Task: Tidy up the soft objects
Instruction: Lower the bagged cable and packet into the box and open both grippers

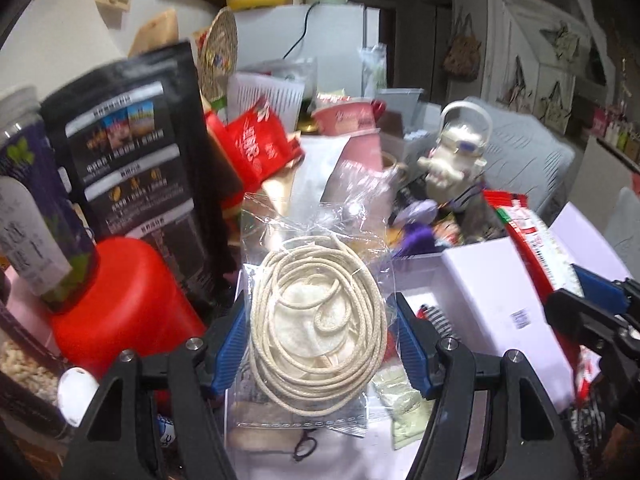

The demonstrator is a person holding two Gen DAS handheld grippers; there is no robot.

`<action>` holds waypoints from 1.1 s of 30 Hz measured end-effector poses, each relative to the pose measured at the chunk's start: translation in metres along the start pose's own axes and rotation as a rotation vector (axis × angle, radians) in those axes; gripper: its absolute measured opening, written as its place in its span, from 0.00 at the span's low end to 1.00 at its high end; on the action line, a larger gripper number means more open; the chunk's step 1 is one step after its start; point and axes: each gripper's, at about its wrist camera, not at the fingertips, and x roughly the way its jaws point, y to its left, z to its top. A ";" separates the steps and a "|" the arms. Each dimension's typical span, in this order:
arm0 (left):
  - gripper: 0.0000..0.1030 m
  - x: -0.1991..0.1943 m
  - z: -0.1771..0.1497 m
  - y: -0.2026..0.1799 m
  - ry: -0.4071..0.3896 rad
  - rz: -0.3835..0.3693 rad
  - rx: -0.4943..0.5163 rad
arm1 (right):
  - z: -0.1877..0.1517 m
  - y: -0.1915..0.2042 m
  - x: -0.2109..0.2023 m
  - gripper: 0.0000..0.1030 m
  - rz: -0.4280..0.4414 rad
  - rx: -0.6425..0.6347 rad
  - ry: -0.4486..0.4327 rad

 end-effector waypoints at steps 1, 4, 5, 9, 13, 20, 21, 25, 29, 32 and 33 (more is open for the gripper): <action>0.64 0.005 -0.001 0.000 0.014 0.003 0.002 | -0.001 -0.001 0.003 0.43 -0.002 0.001 0.008; 0.64 0.018 -0.003 0.001 0.048 0.011 0.008 | -0.004 -0.002 0.009 0.43 -0.007 0.003 0.026; 0.64 0.022 -0.005 0.001 0.059 0.010 0.011 | -0.005 -0.002 0.011 0.43 -0.009 0.003 0.031; 0.64 0.036 -0.011 0.000 0.116 0.000 0.017 | -0.008 -0.003 0.019 0.43 -0.013 0.004 0.053; 0.64 0.047 -0.017 -0.002 0.168 -0.003 0.032 | -0.010 -0.003 0.027 0.43 -0.017 0.000 0.076; 0.64 0.051 -0.020 -0.005 0.175 0.003 0.053 | -0.016 -0.004 0.042 0.43 -0.020 0.004 0.120; 0.65 0.051 -0.020 -0.005 0.176 0.003 0.052 | -0.016 -0.004 0.043 0.43 -0.021 0.002 0.124; 0.65 0.053 -0.020 -0.004 0.185 0.000 0.047 | -0.014 -0.002 0.050 0.43 -0.009 0.006 0.136; 0.65 0.054 -0.020 0.001 0.191 -0.024 0.021 | -0.010 -0.002 0.064 0.43 0.046 0.022 0.186; 0.65 0.056 -0.020 0.004 0.196 -0.033 0.006 | -0.010 -0.002 0.074 0.43 0.055 0.030 0.207; 0.66 0.056 -0.020 0.005 0.197 -0.035 0.003 | -0.012 -0.003 0.078 0.43 0.055 0.040 0.210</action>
